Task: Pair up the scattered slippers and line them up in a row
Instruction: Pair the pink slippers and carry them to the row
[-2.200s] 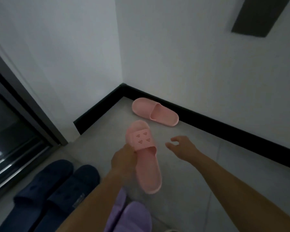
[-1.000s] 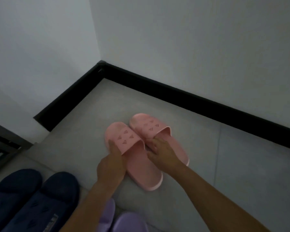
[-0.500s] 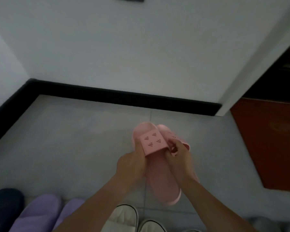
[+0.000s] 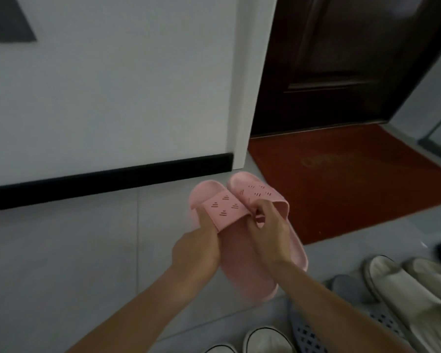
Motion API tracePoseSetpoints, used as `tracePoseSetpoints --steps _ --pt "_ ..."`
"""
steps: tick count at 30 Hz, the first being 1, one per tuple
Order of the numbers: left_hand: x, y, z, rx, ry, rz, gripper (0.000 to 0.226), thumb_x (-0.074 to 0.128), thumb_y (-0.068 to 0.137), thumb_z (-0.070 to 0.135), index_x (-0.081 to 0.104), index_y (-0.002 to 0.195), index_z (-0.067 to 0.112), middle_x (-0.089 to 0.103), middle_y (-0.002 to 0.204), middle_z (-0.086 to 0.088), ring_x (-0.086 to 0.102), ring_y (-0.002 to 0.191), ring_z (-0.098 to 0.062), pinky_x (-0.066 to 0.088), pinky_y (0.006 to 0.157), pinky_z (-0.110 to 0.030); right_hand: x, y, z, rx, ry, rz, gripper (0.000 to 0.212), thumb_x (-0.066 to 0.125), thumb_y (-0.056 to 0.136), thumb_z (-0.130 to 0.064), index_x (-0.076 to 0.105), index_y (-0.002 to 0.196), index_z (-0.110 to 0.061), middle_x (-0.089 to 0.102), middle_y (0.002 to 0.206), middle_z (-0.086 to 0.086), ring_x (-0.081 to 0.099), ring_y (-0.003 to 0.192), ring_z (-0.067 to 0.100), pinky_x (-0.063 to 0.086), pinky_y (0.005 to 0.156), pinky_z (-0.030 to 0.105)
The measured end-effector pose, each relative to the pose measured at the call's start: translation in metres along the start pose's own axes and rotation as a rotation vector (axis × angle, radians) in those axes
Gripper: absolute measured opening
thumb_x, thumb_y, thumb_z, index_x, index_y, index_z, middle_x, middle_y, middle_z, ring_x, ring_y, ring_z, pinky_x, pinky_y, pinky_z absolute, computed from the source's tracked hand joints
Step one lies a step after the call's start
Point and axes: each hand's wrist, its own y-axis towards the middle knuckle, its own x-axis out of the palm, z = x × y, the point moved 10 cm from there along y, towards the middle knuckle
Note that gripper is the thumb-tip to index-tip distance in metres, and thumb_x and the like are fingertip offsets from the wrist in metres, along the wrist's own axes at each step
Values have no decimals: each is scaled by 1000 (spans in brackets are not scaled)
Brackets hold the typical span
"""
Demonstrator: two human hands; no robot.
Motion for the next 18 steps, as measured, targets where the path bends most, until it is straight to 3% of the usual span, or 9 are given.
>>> tracePoseSetpoints --steps 5,8,10,13,16,18 --pt "-11 10 97 239 -39 86 78 32 95 51 -12 148 15 66 99 -5 54 66 -20 39 59 -31 -85 29 31 3 87 75 33 61 83 -8 47 101 -31 49 88 -22 54 84 -3 42 67 12" --pt "-7 18 167 345 -42 70 89 39 87 64 -14 146 23 63 87 2 55 62 -13 48 57 -31 -157 46 59 -1 108 146 38 64 80 -7 46 97 -35 51 98 -14 57 87 -2 46 62 9" --pt "0 22 219 375 -68 38 99 47 77 72 -9 145 28 56 79 9 54 60 -8 46 51 -27 -211 55 83 -9 106 189 42 66 77 -7 45 93 -38 53 100 -11 59 88 0 45 65 4" --pt "16 19 306 374 -127 -20 99 54 65 78 9 139 30 53 79 13 55 62 -7 47 52 -27 -291 61 129 54 109 197 42 67 76 -7 45 91 -39 51 96 -21 60 88 3 48 68 14" --pt "44 10 397 358 -166 -77 100 54 61 80 16 137 28 56 87 13 51 62 -3 42 51 -24 -371 62 184 150 91 213 43 66 76 -8 44 86 -44 55 96 -10 60 87 10 47 68 24" --pt "73 6 455 343 -227 -133 102 53 58 82 18 137 28 62 104 7 59 73 -11 46 58 -27 -423 63 224 190 84 248 40 66 75 -12 44 85 -44 59 96 -5 60 84 9 45 67 24"
